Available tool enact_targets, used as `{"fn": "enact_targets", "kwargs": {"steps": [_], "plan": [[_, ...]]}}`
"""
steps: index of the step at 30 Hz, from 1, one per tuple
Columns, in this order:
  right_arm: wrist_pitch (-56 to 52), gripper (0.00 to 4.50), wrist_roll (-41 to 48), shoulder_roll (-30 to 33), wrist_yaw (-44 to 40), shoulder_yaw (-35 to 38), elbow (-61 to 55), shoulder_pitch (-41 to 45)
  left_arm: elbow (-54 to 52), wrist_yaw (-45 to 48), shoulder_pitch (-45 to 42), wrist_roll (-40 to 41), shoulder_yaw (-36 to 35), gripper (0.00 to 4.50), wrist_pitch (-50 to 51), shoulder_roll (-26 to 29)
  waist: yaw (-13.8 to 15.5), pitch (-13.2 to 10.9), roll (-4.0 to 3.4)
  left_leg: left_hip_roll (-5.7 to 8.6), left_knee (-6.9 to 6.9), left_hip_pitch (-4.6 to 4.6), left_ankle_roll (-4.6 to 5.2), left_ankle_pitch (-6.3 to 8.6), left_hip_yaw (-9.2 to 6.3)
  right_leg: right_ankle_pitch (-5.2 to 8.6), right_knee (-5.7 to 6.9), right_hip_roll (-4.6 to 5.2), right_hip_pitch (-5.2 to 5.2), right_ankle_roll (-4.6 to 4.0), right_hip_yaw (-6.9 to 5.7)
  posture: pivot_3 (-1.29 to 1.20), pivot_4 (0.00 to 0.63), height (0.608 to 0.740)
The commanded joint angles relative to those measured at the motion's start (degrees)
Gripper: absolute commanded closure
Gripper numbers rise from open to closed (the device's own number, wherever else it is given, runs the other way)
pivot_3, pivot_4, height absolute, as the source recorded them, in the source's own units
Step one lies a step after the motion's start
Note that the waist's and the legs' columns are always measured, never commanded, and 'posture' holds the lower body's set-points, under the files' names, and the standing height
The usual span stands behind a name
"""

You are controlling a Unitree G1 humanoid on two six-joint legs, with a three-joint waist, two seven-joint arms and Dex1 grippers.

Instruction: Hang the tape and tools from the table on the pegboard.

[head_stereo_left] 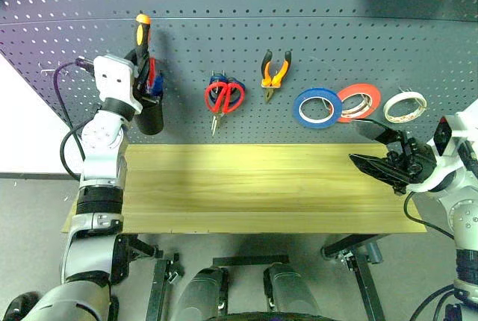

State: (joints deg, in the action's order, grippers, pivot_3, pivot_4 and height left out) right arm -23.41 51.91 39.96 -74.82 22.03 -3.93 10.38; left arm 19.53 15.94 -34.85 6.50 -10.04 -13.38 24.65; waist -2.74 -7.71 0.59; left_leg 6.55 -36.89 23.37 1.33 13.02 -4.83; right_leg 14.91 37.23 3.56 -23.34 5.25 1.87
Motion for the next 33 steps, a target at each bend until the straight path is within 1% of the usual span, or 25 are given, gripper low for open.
{"fn": "enact_targets", "kwargs": {"steps": [1,13,15,16,17,24,25,26,33], "plan": [[0.24,0.00,0.02,1.23,-0.74,1.13,0.29,1.47,-4.22,-1.28,1.52,1.06,-1.81,3.96,1.83,-0.04,-0.01,-0.01,-0.01,0.00,0.01,0.00,-0.01,0.01,0.00,0.00,0.00,0.00,0.00,0.00,0.00,-0.13,0.139,0.740],[0.14,0.00,-0.82,1.57,-1.45,1.25,1.44,2.07,-4.84,-3.08,5.72,1.48,-3.42,3.96,5.15,0.51,-0.14,-0.01,-0.02,-0.01,0.02,0.00,-0.02,0.05,0.02,0.00,-0.03,-0.01,-0.02,0.00,0.04,-0.14,0.137,0.740],[0.18,0.00,-0.82,1.56,-1.37,1.35,1.38,1.94,-5.07,-3.98,6.19,1.90,-4.25,3.26,5.45,0.17,-0.41,-0.01,-0.03,-0.02,0.04,0.00,-0.03,0.05,0.02,0.01,-0.03,-0.01,-0.03,0.00,0.04,-0.15,0.131,0.740],[0.17,0.00,-0.82,1.57,-1.32,1.36,1.33,1.93,-5.14,-4.10,6.34,2.29,-4.53,3.12,5.75,-0.03,-0.51,-0.01,-0.03,-0.02,0.04,0.00,-0.03,0.05,0.02,0.01,-0.02,-0.01,-0.04,-0.01,0.05,-0.15,0.133,0.740],[0.17,0.00,-0.81,1.58,-1.33,1.37,1.32,1.91,-5.31,-4.19,6.58,2.36,-4.55,2.83,5.86,-0.16,-0.53,-0.01,-0.03,-0.02,0.04,0.00,-0.03,0.06,0.02,0.01,-0.02,-0.01,-0.04,-0.01,0.05,-0.15,0.134,0.740],[0.35,0.00,-1.04,1.70,-1.50,1.32,1.76,2.13,-7.49,-5.37,6.34,0.59,-3.25,0.42,5.38,-0.27,0.34,-0.01,-0.03,-0.02,-0.01,0.01,-0.17,0.14,0.02,0.00,-0.03,-0.01,0.00,0.00,0.04,-0.14,0.126,0.740],[0.42,0.00,-1.12,1.65,-1.49,1.27,1.87,2.23,-7.92,-5.75,6.20,-0.02,-3.00,0.14,5.13,-0.19,0.39,-0.01,-0.03,-0.02,-0.01,0.01,-0.17,0.14,0.02,0.00,-0.04,-0.01,0.00,0.00,0.03,-0.14,0.124,0.740],[0.38,0.00,-1.08,1.65,-1.49,1.25,1.91,2.39,-8.52,-5.88,6.01,-0.45,-2.70,0.06,4.95,-0.12,0.40,-0.01,-0.03,-0.02,-0.01,0.01,-0.17,0.14,0.01,0.00,-0.04,-0.01,0.00,0.00,0.03,-0.14,0.121,0.740],[0.45,0.00,-1.39,1.42,-1.95,0.90,2.59,3.29,-13.62,-7.31,4.78,-4.65,-0.57,0.06,2.93,-0.37,0.34,-0.01,-0.03,-0.02,0.00,0.01,-0.18,0.14,0.02,0.01,-0.05,-0.01,0.00,0.00,0.03,-0.14,0.127,0.740]]}}
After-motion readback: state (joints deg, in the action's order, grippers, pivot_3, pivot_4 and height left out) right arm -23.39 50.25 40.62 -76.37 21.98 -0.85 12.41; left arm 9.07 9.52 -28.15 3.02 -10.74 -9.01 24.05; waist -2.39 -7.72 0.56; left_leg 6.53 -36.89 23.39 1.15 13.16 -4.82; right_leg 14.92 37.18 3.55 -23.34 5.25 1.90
